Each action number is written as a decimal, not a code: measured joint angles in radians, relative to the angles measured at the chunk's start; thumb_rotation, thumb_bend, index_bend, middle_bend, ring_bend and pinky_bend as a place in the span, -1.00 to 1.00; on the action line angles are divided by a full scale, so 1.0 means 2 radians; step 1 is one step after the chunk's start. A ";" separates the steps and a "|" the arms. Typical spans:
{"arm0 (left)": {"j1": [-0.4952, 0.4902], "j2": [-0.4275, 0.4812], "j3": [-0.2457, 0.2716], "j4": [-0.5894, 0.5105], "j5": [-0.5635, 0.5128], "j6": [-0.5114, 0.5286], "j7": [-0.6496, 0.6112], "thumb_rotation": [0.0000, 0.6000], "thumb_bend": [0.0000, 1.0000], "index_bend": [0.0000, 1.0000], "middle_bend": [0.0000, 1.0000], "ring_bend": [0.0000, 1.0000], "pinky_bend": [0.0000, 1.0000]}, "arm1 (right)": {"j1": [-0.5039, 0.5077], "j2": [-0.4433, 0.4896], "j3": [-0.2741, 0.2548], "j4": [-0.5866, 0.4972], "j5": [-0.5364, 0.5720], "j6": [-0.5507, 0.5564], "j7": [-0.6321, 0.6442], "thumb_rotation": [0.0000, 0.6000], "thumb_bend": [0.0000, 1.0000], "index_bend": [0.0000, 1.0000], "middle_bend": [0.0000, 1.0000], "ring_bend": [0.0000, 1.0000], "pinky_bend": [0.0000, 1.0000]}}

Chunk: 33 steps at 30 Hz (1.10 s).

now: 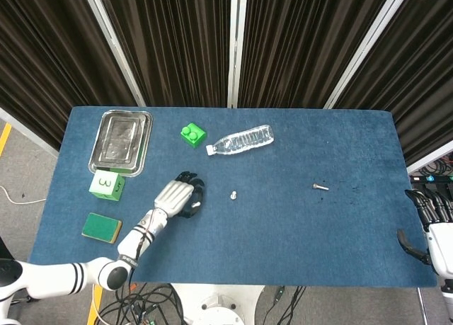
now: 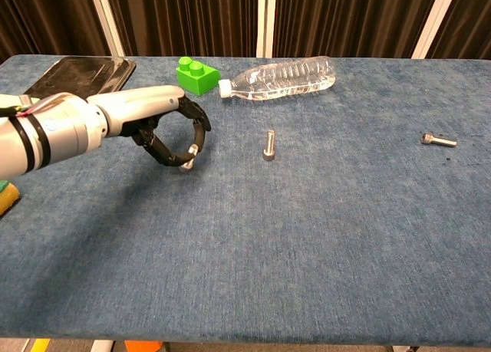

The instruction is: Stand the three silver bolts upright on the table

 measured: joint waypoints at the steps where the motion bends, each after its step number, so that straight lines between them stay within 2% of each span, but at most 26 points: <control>1: 0.001 -0.001 -0.001 0.005 0.004 -0.001 -0.008 1.00 -0.19 0.02 -0.60 -0.90 -1.00 | 0.000 0.000 0.000 0.000 0.000 0.000 -0.001 1.00 -0.40 -0.83 -0.72 -1.00 -1.00; 14: 0.015 -0.010 0.008 0.042 0.042 0.006 -0.046 1.00 -0.18 -0.06 -0.60 -0.90 -1.00 | 0.001 0.001 0.000 -0.004 0.000 -0.002 -0.004 1.00 -0.40 -0.83 -0.72 -1.00 -1.00; 26: 0.019 -0.005 0.013 0.037 0.058 0.012 -0.048 1.00 -0.18 -0.22 -0.60 -0.90 -1.00 | 0.001 0.001 0.000 -0.005 0.000 -0.003 -0.005 1.00 -0.40 -0.83 -0.72 -1.00 -1.00; 30: 0.022 0.001 0.012 0.027 0.067 0.024 -0.047 1.00 -0.27 -0.40 -0.61 -0.90 -1.00 | 0.005 0.003 0.000 -0.005 -0.002 -0.010 -0.006 1.00 -0.40 -0.83 -0.72 -1.00 -1.00; 33: 0.031 0.014 0.011 0.013 0.078 0.047 -0.047 1.00 -0.34 -0.41 -0.61 -0.90 -1.00 | 0.013 0.006 0.001 -0.006 -0.004 -0.021 -0.006 1.00 -0.47 -0.83 -0.71 -1.00 -1.00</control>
